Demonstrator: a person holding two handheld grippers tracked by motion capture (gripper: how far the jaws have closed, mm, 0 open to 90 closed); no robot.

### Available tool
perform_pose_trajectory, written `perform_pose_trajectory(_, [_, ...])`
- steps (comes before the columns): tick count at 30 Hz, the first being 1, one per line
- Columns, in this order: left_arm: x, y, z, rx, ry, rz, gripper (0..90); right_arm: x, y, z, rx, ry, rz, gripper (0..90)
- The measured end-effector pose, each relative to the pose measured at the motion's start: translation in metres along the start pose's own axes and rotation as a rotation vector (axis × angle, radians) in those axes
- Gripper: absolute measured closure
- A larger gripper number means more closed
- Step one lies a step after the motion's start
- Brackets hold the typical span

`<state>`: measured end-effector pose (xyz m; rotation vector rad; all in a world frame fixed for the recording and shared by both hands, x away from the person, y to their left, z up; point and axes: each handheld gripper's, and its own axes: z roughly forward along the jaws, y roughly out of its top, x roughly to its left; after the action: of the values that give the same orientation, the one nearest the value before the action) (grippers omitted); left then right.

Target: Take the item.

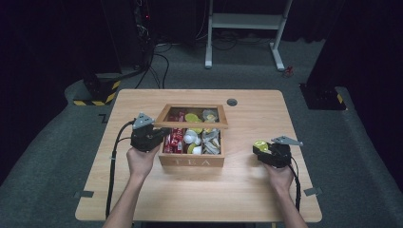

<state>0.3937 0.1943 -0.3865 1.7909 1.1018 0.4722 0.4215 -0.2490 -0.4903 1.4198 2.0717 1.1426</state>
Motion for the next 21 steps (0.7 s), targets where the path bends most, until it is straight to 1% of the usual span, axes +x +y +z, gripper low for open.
perform_pose_trajectory(3, [0.0, 0.0, 0.0, -0.001, 0.0, 0.0, 89.3, 0.0, -0.001, 0.004, 0.008, 0.001, 0.003, 40.1])
perform_pose_trajectory(6, [0.0, 0.0, 0.0, 0.0, 0.0, -0.002, 89.3, 0.0, -0.002, 0.008, 0.015, 0.002, 0.016, 40.0])
perform_pose_trajectory(8, [0.0, 0.0, 0.001, 0.0, -0.001, -0.002, 89.3, -0.001, -0.002, 0.011, 0.016, 0.0, 0.009, 40.0])
perform_pose_trajectory(10, [0.0, 0.0, 0.001, 0.001, -0.001, 0.0, 89.3, 0.0, -0.003, 0.013, 0.025, -0.004, 0.023, 40.0])
perform_pose_trajectory(11, [0.0, 0.0, 0.001, 0.002, -0.001, 0.001, 89.3, 0.0, -0.004, 0.014, 0.023, -0.006, 0.017, 40.0])
perform_pose_trajectory(14, [0.001, 0.0, 0.001, 0.002, 0.0, 0.002, 89.3, 0.001, -0.005, 0.017, 0.031, -0.004, 0.026, 40.0])
perform_pose_trajectory(17, [0.001, -0.001, 0.001, 0.001, 0.002, 0.001, 89.3, 0.002, -0.006, 0.02, 0.037, -0.003, 0.02, 40.0])
perform_pose_trajectory(21, [0.0, -0.001, 0.001, 0.0, 0.002, 0.0, 89.2, 0.002, -0.005, 0.021, 0.031, -0.001, 0.007, 39.9])
